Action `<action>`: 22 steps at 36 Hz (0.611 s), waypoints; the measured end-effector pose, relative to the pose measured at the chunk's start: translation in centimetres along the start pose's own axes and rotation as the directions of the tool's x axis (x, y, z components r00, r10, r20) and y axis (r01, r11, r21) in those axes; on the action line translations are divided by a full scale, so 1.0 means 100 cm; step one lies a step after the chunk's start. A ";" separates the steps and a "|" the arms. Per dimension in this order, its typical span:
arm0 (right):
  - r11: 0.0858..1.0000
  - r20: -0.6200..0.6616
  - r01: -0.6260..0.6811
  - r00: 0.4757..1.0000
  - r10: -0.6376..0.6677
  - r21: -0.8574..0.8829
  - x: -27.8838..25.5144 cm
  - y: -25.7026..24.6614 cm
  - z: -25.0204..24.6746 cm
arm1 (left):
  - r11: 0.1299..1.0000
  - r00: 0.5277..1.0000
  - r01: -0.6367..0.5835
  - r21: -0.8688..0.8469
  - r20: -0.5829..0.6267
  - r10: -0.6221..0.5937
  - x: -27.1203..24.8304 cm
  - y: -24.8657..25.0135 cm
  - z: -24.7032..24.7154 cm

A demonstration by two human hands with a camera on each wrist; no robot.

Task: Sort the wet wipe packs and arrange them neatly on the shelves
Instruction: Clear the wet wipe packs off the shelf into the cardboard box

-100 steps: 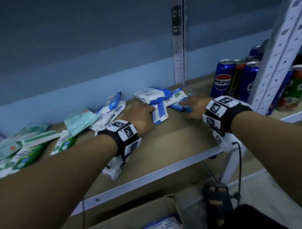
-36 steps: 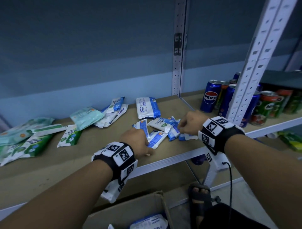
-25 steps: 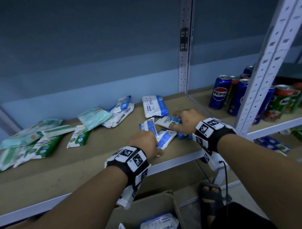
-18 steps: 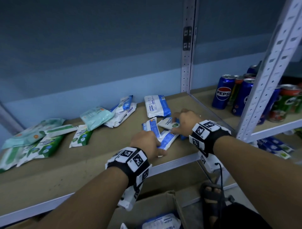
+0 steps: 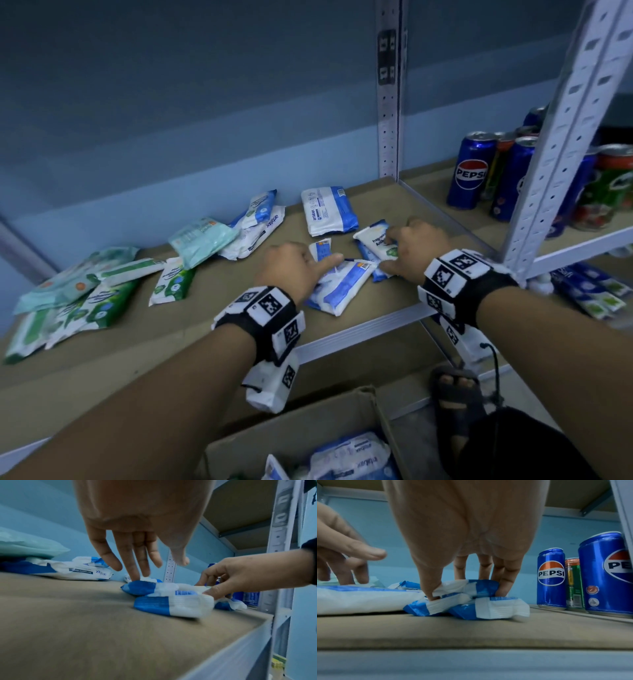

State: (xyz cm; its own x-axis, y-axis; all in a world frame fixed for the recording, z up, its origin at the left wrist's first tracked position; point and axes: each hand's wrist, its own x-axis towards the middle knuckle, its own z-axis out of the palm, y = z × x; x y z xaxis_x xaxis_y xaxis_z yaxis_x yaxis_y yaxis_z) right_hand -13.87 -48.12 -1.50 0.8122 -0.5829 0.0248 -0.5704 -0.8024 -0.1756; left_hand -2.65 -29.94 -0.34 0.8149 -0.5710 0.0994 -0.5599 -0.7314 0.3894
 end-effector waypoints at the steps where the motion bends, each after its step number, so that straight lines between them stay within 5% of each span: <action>1: 1.000 0.000 0.003 1.000 -0.003 -0.001 0.000 0.001 0.000 | 1.000 1.000 0.012 0.012 -0.010 -0.012 0.003 0.001 0.000; 8: 1.000 0.002 0.025 1.000 -0.025 -0.008 0.000 0.001 -0.001 | 0.985 0.973 0.156 0.076 0.162 -0.166 0.019 0.009 0.009; 13: 0.999 0.000 0.031 1.000 -0.031 -0.025 -0.002 0.000 -0.002 | 0.971 0.964 0.235 -0.048 0.139 -0.226 0.014 0.015 0.008; 18: 0.999 0.001 0.030 1.000 -0.030 -0.028 -0.005 0.000 -0.004 | 0.965 0.985 0.169 -0.200 0.059 -0.160 0.002 0.020 0.006; 22: 0.999 -0.003 0.031 1.000 -0.031 -0.030 -0.008 0.000 -0.003 | 0.988 0.986 0.101 -0.116 0.146 -0.084 -0.007 0.030 0.009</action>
State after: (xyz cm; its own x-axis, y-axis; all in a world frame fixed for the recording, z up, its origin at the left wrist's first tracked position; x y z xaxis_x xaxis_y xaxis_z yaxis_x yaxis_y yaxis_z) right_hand -14.54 -47.74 -1.27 0.8289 -0.5583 0.0333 -0.5487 -0.8233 -0.1456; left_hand -5.04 -32.10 -0.03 0.8283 -0.5561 -0.0680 -0.4538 -0.7372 0.5006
